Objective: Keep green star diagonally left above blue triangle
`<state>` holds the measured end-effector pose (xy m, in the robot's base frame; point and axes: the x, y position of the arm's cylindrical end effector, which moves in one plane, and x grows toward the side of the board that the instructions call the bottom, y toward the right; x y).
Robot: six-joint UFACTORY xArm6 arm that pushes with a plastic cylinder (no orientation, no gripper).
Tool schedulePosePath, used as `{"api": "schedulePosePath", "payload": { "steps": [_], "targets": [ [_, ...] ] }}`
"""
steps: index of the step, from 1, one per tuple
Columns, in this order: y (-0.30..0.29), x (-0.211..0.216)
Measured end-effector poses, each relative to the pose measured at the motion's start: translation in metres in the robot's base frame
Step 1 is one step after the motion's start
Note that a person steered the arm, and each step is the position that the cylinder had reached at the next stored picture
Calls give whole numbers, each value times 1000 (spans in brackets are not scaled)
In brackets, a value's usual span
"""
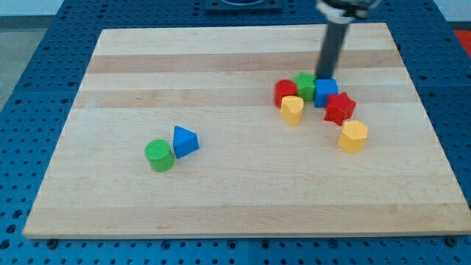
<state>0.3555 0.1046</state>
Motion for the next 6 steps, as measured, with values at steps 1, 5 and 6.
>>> {"api": "schedulePosePath", "payload": {
  "steps": [1,5,6],
  "targets": [
    [-59,0],
    [158,-20],
    [166,1]
  ]
}}
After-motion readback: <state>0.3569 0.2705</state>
